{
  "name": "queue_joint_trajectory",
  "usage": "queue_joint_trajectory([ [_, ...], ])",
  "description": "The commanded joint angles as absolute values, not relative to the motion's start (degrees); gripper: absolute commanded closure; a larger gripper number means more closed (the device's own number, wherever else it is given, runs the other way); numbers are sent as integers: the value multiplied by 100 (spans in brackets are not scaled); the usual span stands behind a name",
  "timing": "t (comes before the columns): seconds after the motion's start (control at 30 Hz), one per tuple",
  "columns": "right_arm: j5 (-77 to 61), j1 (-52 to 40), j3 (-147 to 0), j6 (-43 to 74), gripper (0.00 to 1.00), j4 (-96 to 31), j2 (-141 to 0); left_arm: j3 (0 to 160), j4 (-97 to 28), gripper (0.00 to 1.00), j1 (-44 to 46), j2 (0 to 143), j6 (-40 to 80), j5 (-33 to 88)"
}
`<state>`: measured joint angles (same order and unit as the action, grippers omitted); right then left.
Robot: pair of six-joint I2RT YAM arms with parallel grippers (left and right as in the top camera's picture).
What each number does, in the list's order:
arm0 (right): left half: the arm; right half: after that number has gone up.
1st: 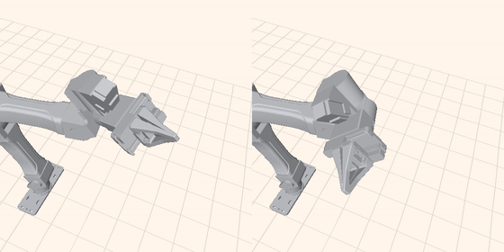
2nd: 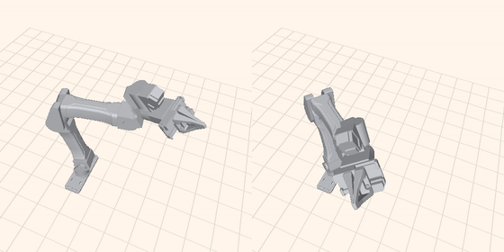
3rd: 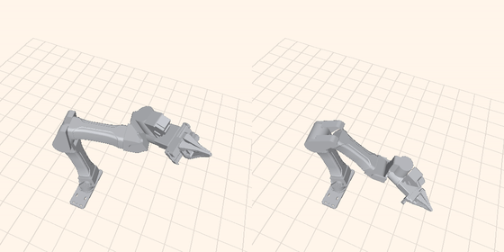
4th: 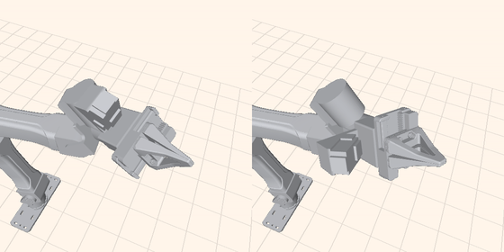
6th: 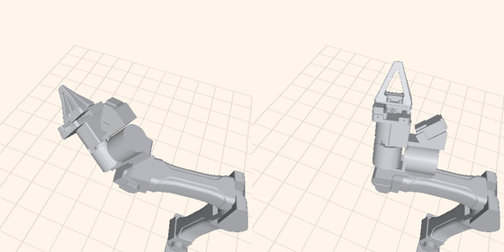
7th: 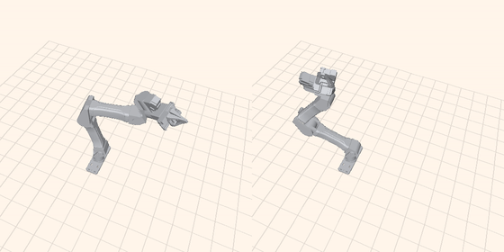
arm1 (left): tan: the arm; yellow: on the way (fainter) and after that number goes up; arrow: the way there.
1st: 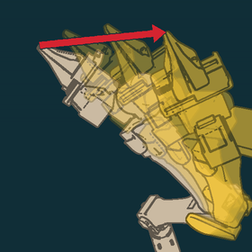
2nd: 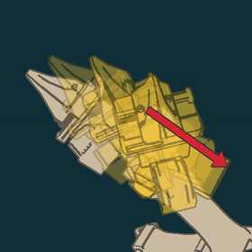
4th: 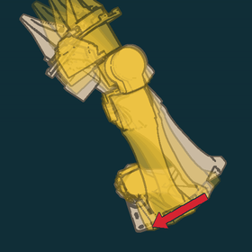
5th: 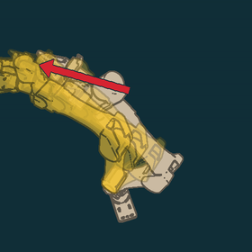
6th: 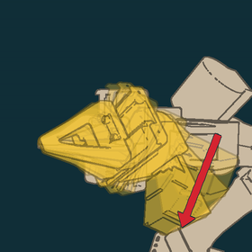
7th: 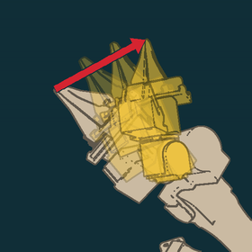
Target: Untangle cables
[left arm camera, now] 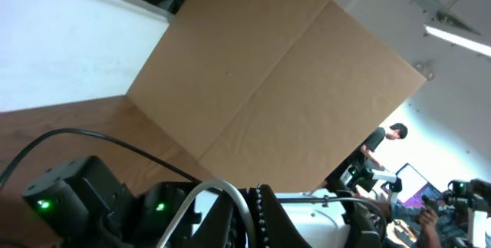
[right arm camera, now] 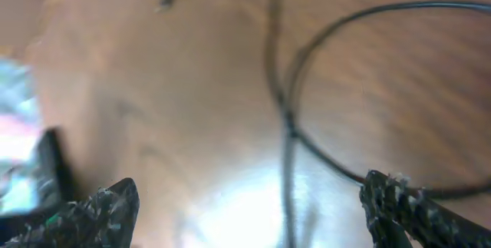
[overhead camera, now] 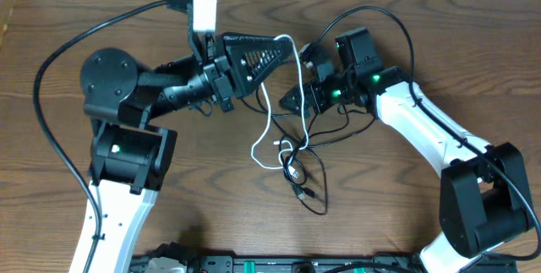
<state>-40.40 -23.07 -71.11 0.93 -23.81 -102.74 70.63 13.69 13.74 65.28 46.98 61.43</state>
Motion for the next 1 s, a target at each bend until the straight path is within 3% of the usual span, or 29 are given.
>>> queue_joint_trajectory([
  [0.0,-5111,-2274,-7116,-462,9,-2587,-10276,7148,1354,93,1391,6650,4731,6261],
  [0.1,-4440,-2163,-7116,-301,18,-2864,-10276,7148,897,93,1391,6799,4121,6202],
  [0.2,-2469,-2029,-7120,888,15,-3140,-10272,7148,-143,93,1391,7052,3308,5688],
  [0.3,-2150,-1990,-7124,1026,11,-3170,-10215,7148,-873,93,1391,7306,2709,5011],
  [0.43,-1424,-1992,-7196,1566,11,-3308,-10053,7148,-1105,93,1409,7640,2552,4359],
  [0.67,-2571,-2338,-7199,1422,11,-3865,-9950,7150,-1164,93,1546,7883,1640,2047],
  [0.73,-2567,-2580,-7199,1337,9,-3992,-9950,7148,-1273,93,1553,7900,1472,1450],
  [0.8,-2526,-2919,-7199,1127,1,-3988,-9950,7148,-1498,93,1551,7911,1437,917],
  [0.97,-1662,-3577,-7188,1306,1,-3793,-9968,7148,-2220,93,1551,8047,1441,-355],
])
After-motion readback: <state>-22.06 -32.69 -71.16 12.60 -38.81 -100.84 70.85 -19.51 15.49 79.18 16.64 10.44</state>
